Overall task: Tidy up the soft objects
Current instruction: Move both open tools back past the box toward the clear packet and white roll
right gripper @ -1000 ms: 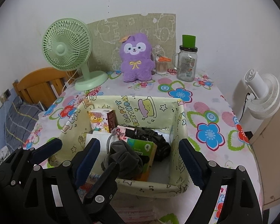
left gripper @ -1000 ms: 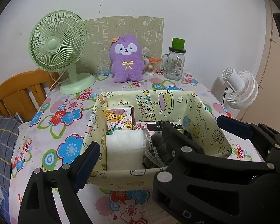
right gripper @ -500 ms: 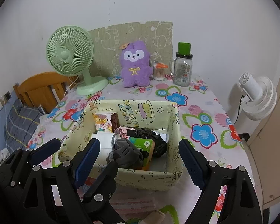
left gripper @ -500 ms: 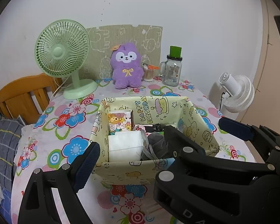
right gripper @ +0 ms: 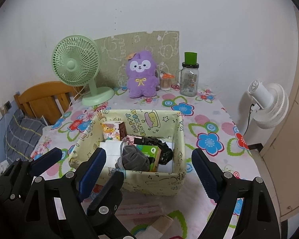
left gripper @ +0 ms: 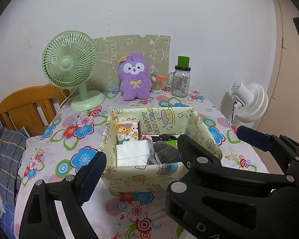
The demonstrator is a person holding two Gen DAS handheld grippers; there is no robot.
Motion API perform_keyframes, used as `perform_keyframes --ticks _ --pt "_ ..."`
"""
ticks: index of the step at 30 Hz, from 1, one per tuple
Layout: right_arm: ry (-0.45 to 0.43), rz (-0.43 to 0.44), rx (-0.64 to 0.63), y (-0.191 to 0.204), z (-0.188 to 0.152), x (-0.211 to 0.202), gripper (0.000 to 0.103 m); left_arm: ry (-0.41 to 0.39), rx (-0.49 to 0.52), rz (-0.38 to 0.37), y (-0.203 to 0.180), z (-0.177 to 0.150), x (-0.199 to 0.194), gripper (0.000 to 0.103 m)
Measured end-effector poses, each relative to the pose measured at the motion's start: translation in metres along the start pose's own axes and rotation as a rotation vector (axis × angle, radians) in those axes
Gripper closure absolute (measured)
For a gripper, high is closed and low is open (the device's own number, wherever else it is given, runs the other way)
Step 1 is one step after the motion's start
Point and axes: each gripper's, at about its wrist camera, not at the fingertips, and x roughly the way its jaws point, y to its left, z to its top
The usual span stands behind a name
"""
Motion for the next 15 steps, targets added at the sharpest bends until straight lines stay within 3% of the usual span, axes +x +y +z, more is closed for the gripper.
perform_keyframes --ticks 15 --pt "-0.027 -0.021 -0.002 0.002 -0.011 -0.028 0.013 -0.028 0.001 -0.016 -0.005 -0.012 -0.024 0.01"
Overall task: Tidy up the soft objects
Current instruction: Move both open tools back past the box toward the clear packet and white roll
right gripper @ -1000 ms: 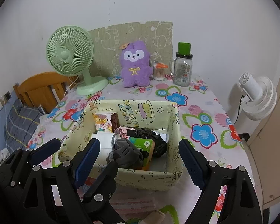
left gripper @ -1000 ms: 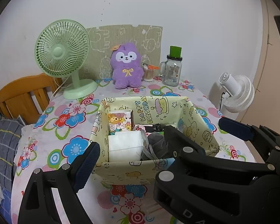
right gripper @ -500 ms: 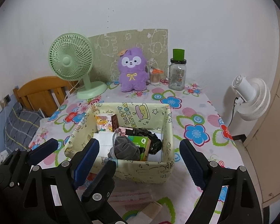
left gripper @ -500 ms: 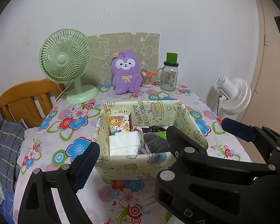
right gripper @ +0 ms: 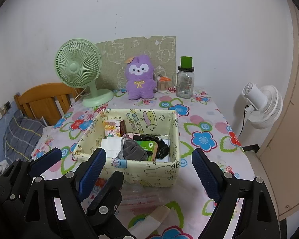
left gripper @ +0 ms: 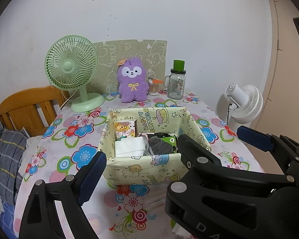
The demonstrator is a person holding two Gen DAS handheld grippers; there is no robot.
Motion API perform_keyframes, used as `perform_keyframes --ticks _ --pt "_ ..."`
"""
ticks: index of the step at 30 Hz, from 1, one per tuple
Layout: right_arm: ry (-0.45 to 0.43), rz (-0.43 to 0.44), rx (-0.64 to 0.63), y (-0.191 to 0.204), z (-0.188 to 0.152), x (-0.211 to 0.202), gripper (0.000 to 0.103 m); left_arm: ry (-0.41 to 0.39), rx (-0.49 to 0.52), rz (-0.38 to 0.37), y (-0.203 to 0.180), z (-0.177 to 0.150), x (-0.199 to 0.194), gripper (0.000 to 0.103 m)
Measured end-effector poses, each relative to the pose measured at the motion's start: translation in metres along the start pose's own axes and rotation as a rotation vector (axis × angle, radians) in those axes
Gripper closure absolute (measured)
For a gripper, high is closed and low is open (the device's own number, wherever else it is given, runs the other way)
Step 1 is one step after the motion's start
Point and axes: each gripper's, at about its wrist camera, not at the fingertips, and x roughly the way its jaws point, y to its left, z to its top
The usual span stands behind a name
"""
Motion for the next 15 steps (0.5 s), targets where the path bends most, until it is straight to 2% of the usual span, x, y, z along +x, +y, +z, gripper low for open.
perform_keyframes --ticks 15 --pt "-0.009 -0.035 0.012 0.002 -0.017 -0.017 0.013 -0.014 0.013 -0.017 -0.004 -0.015 -0.014 0.01"
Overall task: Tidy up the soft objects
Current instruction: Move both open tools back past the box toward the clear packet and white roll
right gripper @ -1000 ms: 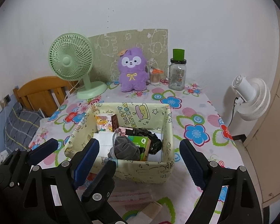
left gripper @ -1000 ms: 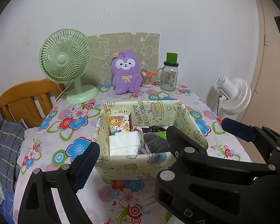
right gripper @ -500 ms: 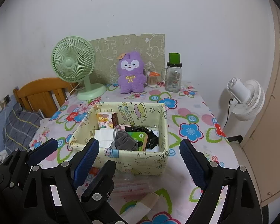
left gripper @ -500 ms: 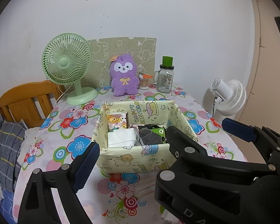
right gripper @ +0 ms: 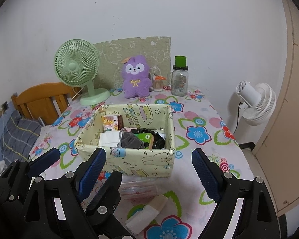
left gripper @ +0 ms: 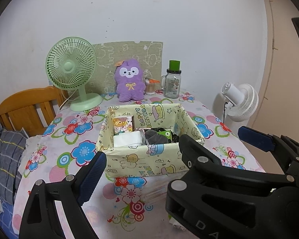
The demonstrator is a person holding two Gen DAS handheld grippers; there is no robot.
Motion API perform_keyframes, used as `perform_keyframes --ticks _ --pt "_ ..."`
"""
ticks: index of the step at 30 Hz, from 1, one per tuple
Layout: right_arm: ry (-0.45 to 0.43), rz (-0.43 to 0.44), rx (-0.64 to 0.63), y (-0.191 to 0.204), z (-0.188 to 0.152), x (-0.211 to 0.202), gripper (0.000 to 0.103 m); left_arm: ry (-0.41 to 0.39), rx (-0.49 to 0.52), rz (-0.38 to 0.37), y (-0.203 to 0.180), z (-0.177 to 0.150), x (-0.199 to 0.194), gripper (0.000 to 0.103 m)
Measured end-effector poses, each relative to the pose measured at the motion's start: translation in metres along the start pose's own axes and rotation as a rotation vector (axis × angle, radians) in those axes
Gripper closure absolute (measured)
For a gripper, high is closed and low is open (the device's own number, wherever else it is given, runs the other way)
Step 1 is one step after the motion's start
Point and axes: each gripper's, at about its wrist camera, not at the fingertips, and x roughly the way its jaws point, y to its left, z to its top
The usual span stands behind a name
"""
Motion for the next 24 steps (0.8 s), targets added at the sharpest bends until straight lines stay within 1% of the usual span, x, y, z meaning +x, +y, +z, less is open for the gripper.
perform_keyframes --ticks 9,19,22,24 --pt "0.022 -0.013 0.008 -0.002 -0.014 0.003 0.013 0.016 0.011 -0.006 -0.003 -0.013 0.002 0.01" --pt "0.056 -0.004 0.014 -0.004 -0.031 0.017 0.013 0.046 0.033 -0.007 -0.005 -0.027 0.014 0.01" --pt "0.07 -0.007 0.018 -0.005 -0.034 0.022 0.013 0.063 0.035 -0.009 -0.006 -0.03 0.018 0.014" --pt "0.077 -0.012 0.019 -0.005 -0.036 0.025 0.013 0.074 0.035 -0.01 -0.006 -0.032 0.022 0.015"
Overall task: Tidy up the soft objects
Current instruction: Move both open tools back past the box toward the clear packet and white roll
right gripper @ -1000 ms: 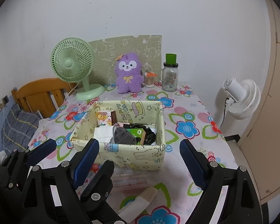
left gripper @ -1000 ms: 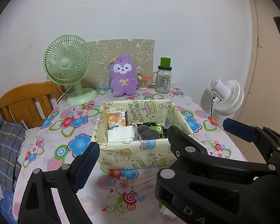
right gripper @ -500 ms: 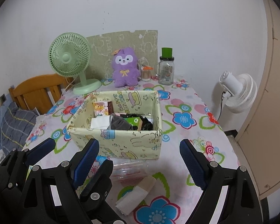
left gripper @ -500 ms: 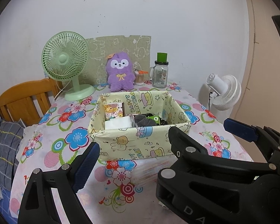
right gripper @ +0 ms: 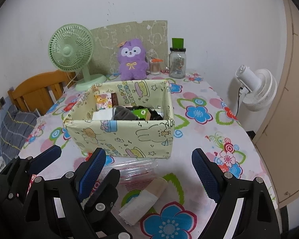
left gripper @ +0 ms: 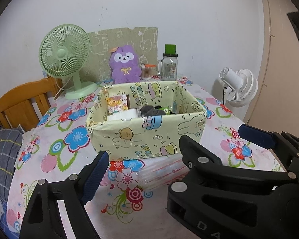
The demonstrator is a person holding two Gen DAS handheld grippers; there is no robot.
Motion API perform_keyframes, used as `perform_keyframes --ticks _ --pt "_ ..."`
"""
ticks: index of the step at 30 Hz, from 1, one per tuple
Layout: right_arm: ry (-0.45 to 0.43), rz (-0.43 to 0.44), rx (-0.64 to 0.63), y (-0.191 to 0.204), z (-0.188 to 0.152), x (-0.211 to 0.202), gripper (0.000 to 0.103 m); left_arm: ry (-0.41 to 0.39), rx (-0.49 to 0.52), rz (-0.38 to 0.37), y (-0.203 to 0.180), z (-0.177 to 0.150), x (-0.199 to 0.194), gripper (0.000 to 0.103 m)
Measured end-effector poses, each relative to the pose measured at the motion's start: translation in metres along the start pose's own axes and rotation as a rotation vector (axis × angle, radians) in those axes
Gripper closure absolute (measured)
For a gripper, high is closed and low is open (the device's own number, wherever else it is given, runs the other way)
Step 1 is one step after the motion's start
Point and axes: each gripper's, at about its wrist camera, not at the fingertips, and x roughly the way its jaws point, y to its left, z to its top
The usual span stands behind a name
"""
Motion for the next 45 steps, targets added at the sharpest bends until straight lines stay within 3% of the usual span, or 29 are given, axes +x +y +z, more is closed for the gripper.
perform_keyframes --ticks 19,45 --pt "0.103 -0.046 0.007 -0.009 -0.017 0.046 0.013 0.096 0.061 0.008 -0.001 -0.018 0.045 0.024" --pt "0.195 -0.087 0.077 -0.042 -0.022 0.086 0.013 0.198 0.135 -0.085 -0.023 -0.015 0.093 0.029"
